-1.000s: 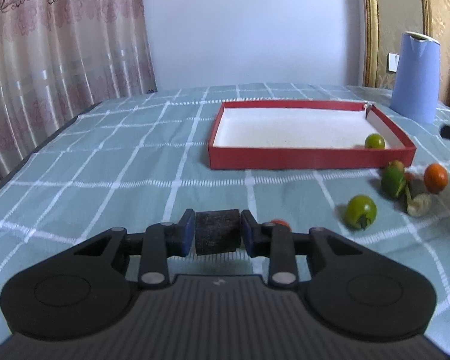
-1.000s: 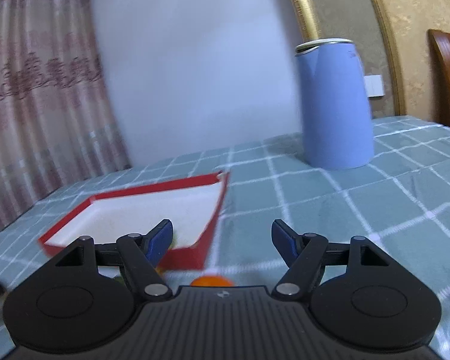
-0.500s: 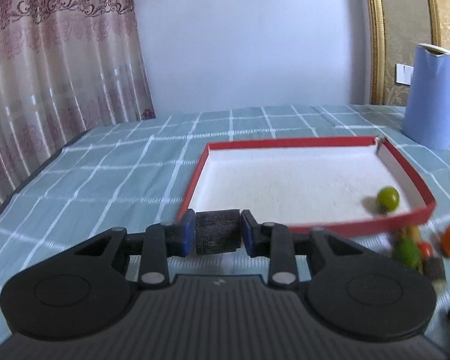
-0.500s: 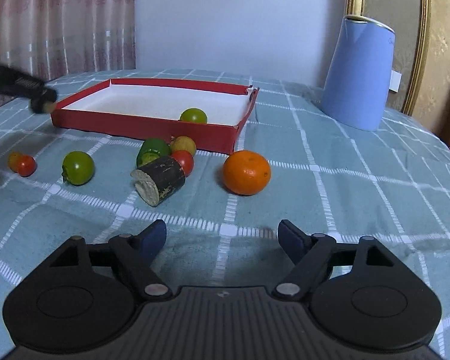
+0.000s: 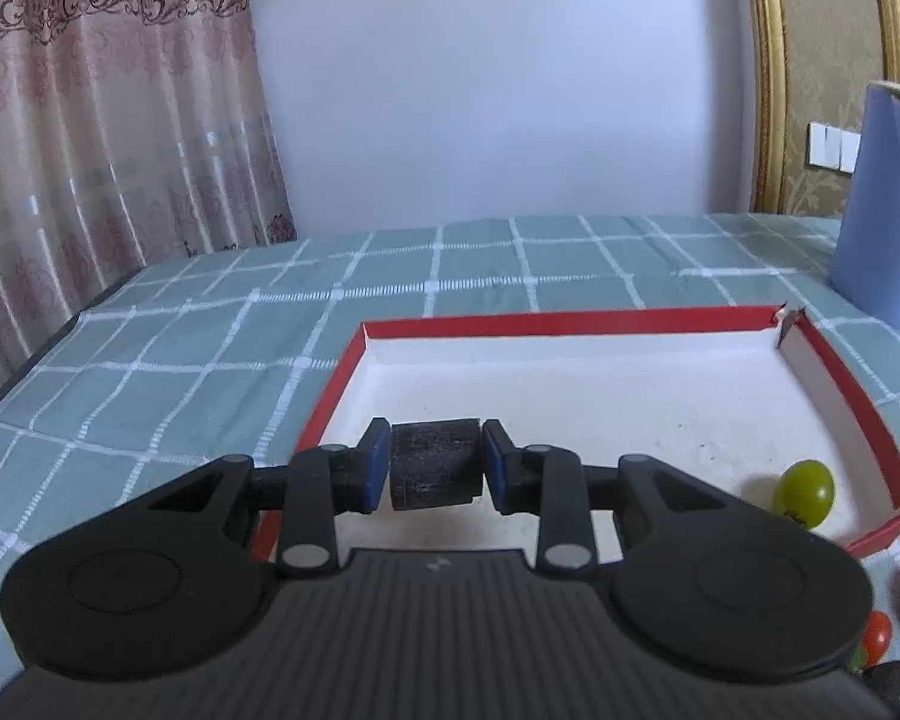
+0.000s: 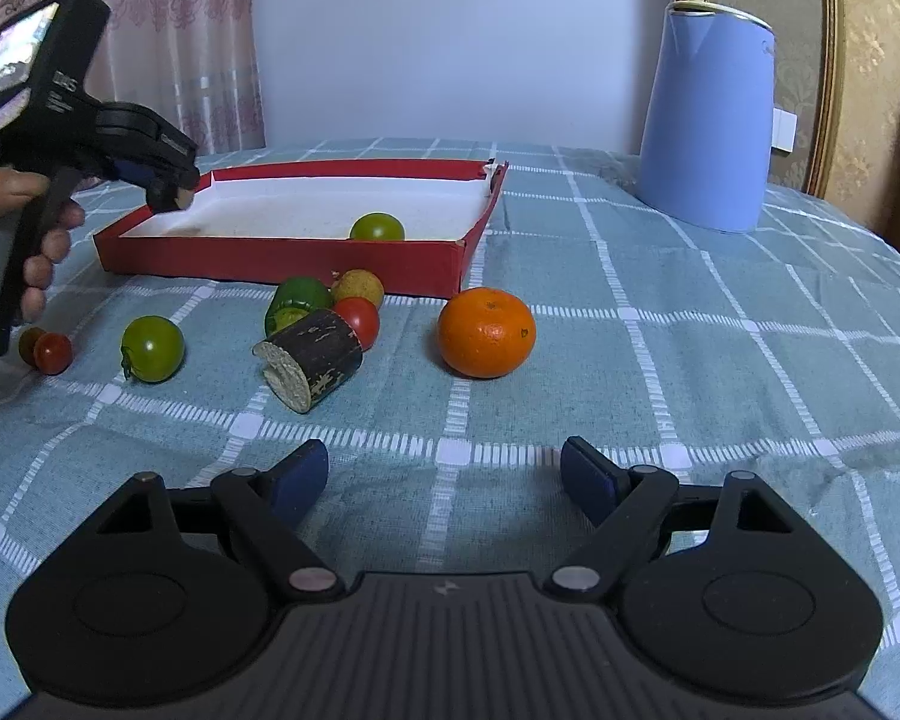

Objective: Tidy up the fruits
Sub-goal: 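Carry the log piece over the red tray and open the left gripper, then withdraw the open left gripper from the tray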

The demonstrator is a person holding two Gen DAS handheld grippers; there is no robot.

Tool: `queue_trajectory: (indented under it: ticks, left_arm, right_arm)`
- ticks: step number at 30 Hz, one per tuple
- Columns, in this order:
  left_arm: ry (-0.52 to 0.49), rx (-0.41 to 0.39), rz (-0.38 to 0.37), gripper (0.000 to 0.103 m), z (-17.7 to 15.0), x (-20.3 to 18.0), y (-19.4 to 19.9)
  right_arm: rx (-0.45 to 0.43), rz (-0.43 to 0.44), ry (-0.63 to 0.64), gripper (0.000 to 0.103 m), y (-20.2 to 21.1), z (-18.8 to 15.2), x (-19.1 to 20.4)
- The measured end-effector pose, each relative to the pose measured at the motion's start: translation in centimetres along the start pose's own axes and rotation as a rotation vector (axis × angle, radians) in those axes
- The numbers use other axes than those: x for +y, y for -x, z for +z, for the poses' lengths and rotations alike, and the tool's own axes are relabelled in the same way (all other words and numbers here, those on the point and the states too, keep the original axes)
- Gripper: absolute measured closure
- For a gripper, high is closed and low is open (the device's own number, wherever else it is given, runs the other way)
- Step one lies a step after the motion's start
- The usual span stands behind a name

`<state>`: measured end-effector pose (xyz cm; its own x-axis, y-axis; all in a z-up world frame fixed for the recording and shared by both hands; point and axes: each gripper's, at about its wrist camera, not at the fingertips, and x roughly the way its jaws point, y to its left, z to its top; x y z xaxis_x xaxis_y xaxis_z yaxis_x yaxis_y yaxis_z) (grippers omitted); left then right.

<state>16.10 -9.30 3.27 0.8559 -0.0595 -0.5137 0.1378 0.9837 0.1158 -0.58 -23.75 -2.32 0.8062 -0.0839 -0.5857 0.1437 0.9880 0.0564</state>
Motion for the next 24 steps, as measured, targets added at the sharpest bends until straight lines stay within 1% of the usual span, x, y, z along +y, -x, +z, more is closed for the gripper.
queue_trajectory:
  ticks: [2, 3, 4, 6, 11, 15, 17, 19, 21, 24]
  left_arm:
    - [-0.006, 0.003, 0.011, 0.072, -0.2, -0.2, -0.3]
    - [-0.012, 0.002, 0.017, 0.067, -0.3, -0.3, -0.2]
    - [-0.014, 0.0, 0.019, 0.056, -0.4, -0.4, -0.1]
    - [-0.005, -0.017, 0.026, 0.046, -0.4, -0.2, 0.3]
    - [0.006, -0.032, 0.035, 0.046, -0.6, 0.6, 1.7]
    - [0.023, -0.044, 0.046, 0.045, -1.3, 1.9, 3.8]
    - [0.028, -0.048, 0.052, 0.04, -1.8, 2.6, 5.0]
    - [0.049, -0.056, 0.061, 0.026, -2.6, 3.5, 6.3]
    - [0.055, -0.074, 0.066, 0.025, -3.4, 4.3, 7.7]
    - [0.067, -0.07, 0.074, 0.023, -4.6, 5.7, 9.2]
  right_arm:
    - [0.0, 0.001, -0.002, 0.018, 0.0, 0.0, 0.0]
    - [0.001, 0.001, -0.002, 0.018, 0.0, 0.0, 0.0]
    - [0.001, 0.001, -0.001, 0.018, 0.0, 0.0, 0.0]
    - [0.001, 0.0, -0.001, 0.018, 0.0, 0.0, 0.0]
    - [-0.001, -0.001, 0.0, 0.018, 0.0, 0.0, 0.0]
    - [-0.002, -0.001, 0.0, 0.018, 0.0, 0.0, 0.0]
    - [-0.003, -0.003, 0.003, 0.018, 0.0, 0.0, 0.0]
    - [-0.003, -0.004, 0.004, 0.018, 0.0, 0.0, 0.0]
    - [-0.004, -0.006, 0.007, 0.018, 0.0, -0.1, 0.1]
    - [-0.005, -0.008, 0.009, 0.018, 0.0, -0.1, 0.1]
